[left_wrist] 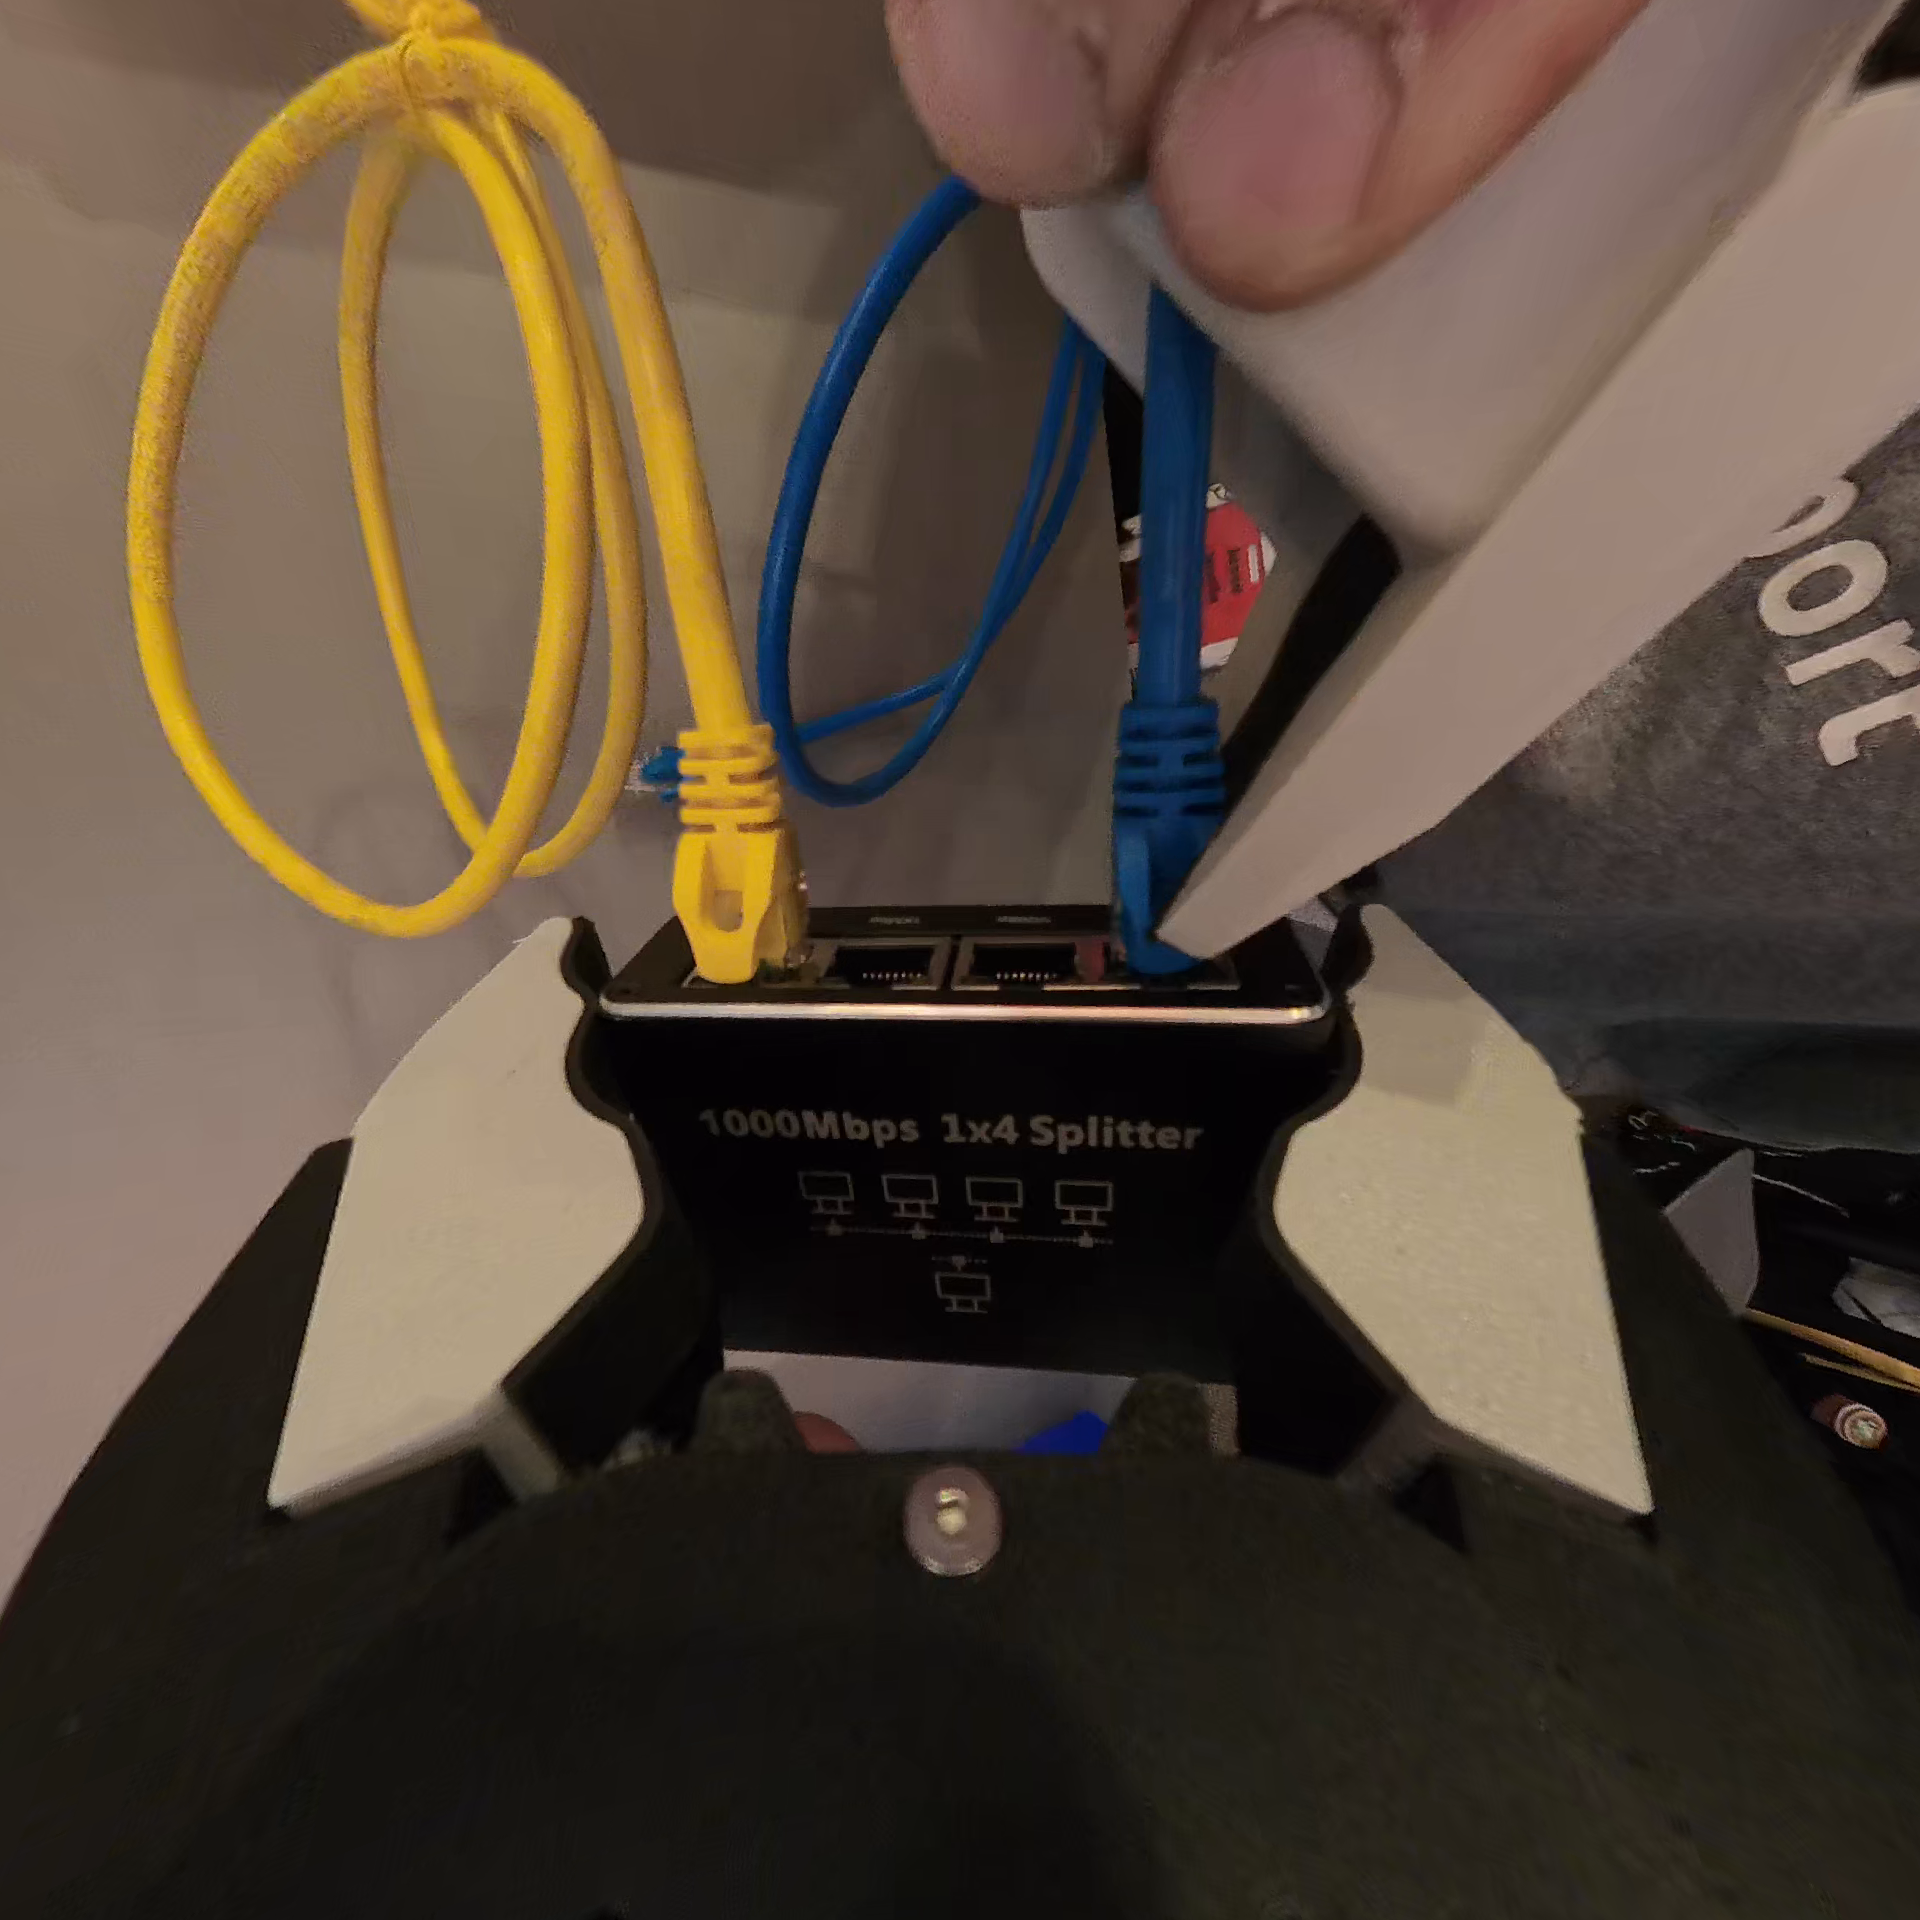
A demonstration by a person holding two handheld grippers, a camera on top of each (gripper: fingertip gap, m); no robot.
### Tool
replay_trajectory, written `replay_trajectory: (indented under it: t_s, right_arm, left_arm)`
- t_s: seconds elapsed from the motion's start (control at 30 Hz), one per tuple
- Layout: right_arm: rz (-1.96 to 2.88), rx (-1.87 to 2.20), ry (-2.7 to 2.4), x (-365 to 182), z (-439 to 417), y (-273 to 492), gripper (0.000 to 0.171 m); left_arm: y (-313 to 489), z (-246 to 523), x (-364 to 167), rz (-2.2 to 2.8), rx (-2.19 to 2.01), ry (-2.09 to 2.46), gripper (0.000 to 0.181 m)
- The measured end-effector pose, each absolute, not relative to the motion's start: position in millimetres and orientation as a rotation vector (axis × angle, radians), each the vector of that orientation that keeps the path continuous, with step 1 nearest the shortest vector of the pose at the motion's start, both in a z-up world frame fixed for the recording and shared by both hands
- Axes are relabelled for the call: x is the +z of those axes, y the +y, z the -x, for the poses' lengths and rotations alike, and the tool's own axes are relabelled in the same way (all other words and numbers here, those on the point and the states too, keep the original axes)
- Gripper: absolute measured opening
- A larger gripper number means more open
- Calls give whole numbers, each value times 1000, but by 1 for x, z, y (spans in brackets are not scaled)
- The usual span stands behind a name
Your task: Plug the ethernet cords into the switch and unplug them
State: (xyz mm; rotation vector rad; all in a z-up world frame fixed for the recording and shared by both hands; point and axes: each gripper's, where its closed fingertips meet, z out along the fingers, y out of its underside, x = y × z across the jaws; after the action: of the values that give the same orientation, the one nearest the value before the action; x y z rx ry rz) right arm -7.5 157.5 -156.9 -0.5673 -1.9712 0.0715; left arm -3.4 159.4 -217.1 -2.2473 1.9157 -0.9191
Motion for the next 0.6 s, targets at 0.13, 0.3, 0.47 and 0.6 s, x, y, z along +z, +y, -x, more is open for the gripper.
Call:
replay_trajectory:
  t_s: [0.13,0.3,0.47,0.6]
  right_arm:
    - [582,126,-1920,-156,8,159,10]
    - [613,130,-1901,-154,2,158,21]
    - [588,78,-1927,-152,4,160,15]
    - [556,51,-1950,-152,5,164,10]
  left_arm:
    - [159,3,-217,2265,-942,1888,126]
    - [162,4,-217,2298,-965,1802,126]
    - [160,-2,-218,2353,-965,1749,126]
    - [161,-3,-213,2374,-957,1719,126]
